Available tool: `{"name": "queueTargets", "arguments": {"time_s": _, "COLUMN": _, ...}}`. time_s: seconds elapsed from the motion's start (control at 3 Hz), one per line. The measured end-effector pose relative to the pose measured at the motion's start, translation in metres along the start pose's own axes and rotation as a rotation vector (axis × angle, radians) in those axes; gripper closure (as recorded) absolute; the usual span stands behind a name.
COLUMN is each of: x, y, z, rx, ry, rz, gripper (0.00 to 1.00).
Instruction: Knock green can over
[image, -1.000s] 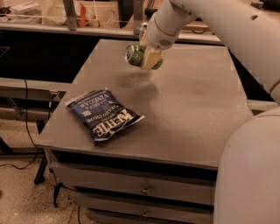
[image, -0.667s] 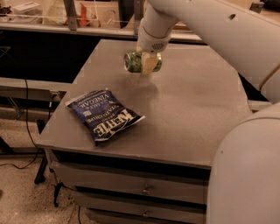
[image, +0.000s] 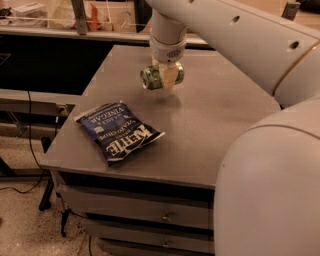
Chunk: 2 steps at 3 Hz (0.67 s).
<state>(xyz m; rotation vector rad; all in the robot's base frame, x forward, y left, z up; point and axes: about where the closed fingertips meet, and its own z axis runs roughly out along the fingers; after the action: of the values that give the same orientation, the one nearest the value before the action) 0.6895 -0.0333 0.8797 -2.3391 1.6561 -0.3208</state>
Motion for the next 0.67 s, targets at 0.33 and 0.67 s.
{"name": "queueTargets", "arguments": {"time_s": 0.33, "x": -0.0042, "y": 0.0023, "z": 0.0046, "rx": -0.051, "ry": -0.001, "rz": -0.025, "gripper": 0.58}}
{"name": "queueTargets", "arguments": {"time_s": 0.67, "x": -0.0071, "y": 0.0049, "z": 0.0086, "rx": -0.084, "ry": -0.004, "rz": -0.035, "gripper": 0.35}}
